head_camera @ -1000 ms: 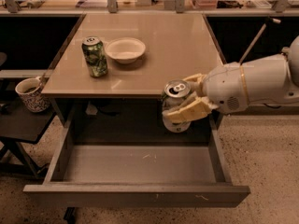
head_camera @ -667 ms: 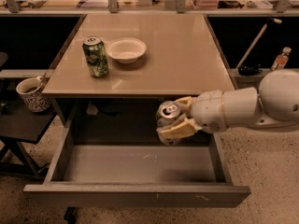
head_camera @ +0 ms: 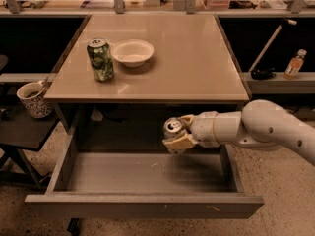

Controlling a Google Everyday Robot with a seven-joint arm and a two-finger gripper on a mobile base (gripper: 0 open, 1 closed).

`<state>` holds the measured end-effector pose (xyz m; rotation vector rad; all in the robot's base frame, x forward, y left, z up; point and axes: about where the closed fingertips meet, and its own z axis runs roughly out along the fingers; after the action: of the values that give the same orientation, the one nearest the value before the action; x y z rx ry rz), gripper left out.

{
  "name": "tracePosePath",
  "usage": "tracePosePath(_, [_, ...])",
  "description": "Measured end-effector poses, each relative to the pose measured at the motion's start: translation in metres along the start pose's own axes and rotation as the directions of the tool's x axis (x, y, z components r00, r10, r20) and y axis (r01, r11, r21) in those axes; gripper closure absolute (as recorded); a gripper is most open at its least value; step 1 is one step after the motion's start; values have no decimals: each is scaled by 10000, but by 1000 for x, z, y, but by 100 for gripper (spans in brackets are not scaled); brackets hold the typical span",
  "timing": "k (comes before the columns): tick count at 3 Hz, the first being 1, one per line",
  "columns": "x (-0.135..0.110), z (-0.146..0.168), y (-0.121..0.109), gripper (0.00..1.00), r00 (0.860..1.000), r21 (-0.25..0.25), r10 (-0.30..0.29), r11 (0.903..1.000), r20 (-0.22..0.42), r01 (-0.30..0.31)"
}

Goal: Place 7up can into top drawer

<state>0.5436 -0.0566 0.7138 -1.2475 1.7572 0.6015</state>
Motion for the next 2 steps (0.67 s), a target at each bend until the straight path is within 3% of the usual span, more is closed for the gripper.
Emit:
tracePosePath(1, [40,8,-2,100,9957,139,363,9993,-858,-352])
tracePosePath(2, [82,1,10,100,9791,272,916,9957,-1815,-881])
